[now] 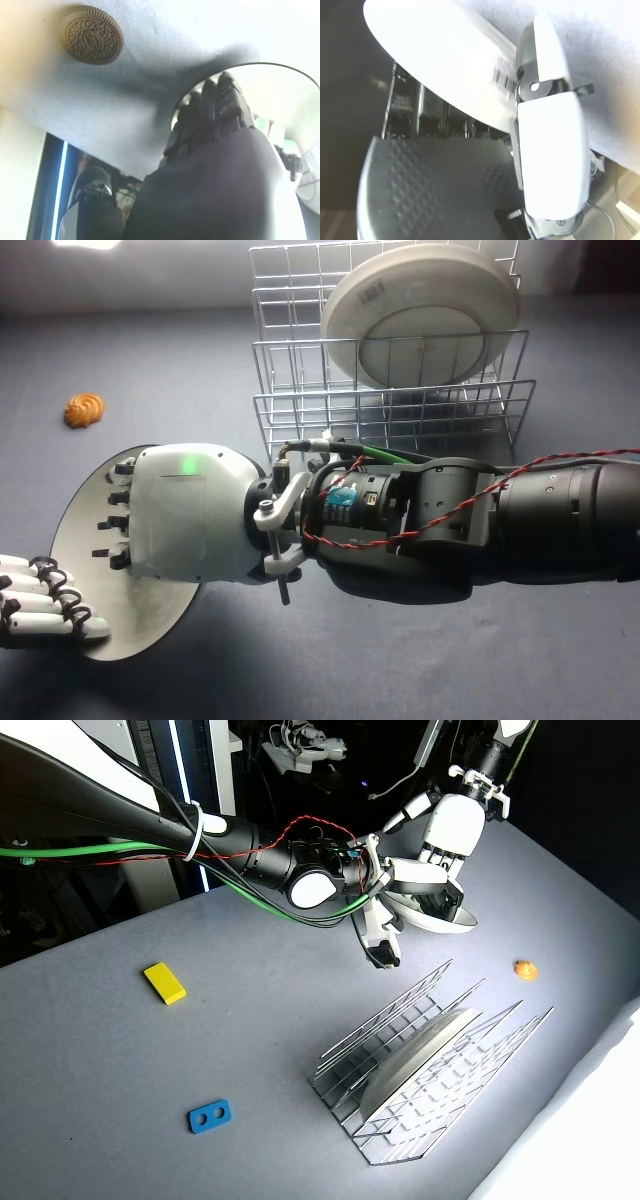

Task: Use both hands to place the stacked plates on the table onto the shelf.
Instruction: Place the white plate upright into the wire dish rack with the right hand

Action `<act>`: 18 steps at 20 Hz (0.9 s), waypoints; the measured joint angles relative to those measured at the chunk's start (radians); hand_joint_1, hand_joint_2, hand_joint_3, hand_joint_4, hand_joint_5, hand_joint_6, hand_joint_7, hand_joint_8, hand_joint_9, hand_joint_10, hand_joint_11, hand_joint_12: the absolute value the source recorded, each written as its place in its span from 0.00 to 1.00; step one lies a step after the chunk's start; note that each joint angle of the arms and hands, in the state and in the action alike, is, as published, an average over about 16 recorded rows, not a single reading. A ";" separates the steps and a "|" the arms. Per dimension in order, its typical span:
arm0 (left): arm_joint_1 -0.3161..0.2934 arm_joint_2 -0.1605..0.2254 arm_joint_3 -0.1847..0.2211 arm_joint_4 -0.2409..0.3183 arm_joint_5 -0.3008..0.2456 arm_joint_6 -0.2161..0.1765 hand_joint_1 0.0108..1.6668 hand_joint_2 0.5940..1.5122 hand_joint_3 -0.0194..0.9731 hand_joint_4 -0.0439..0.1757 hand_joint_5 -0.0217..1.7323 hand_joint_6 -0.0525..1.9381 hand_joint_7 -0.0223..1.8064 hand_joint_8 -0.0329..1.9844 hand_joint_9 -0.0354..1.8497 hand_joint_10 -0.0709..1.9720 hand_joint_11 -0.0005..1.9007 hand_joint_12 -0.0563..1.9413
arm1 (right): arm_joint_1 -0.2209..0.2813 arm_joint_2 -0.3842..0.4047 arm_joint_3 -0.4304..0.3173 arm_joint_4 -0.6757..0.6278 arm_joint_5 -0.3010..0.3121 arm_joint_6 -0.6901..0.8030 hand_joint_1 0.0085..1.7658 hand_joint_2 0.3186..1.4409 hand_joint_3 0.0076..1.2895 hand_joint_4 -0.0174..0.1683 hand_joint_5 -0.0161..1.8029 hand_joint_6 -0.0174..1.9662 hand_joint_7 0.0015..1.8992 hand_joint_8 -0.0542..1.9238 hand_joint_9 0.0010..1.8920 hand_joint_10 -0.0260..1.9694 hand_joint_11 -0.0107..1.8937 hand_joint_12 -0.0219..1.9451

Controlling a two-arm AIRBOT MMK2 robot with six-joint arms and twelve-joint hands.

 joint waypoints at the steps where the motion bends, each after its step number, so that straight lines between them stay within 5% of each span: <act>1: -0.006 0.000 0.001 -0.005 0.001 0.000 0.00 0.49 0.03 0.16 0.01 0.02 0.02 0.02 0.03 0.04 0.01 0.03 | 0.000 0.001 -0.001 0.000 0.003 -0.003 0.62 0.65 0.01 0.06 0.39 0.17 0.41 0.26 0.44 0.31 0.30 0.69; 10: -0.096 0.005 0.012 -0.043 0.011 0.000 0.00 0.50 0.03 0.19 0.02 0.03 0.02 0.02 0.03 0.04 0.01 0.04 | -0.002 0.026 -0.032 0.005 0.012 -0.022 0.64 0.63 0.00 0.05 0.40 0.32 0.46 0.54 0.52 0.44 0.42 0.70; 18: -0.195 0.013 0.044 -0.049 0.014 0.000 0.00 0.50 0.03 0.21 0.02 0.03 0.02 0.02 0.03 0.04 0.01 0.04 | 0.000 0.116 -0.129 0.013 0.011 -0.027 0.64 0.63 0.00 0.05 0.42 0.38 0.51 0.58 0.54 0.42 0.44 0.72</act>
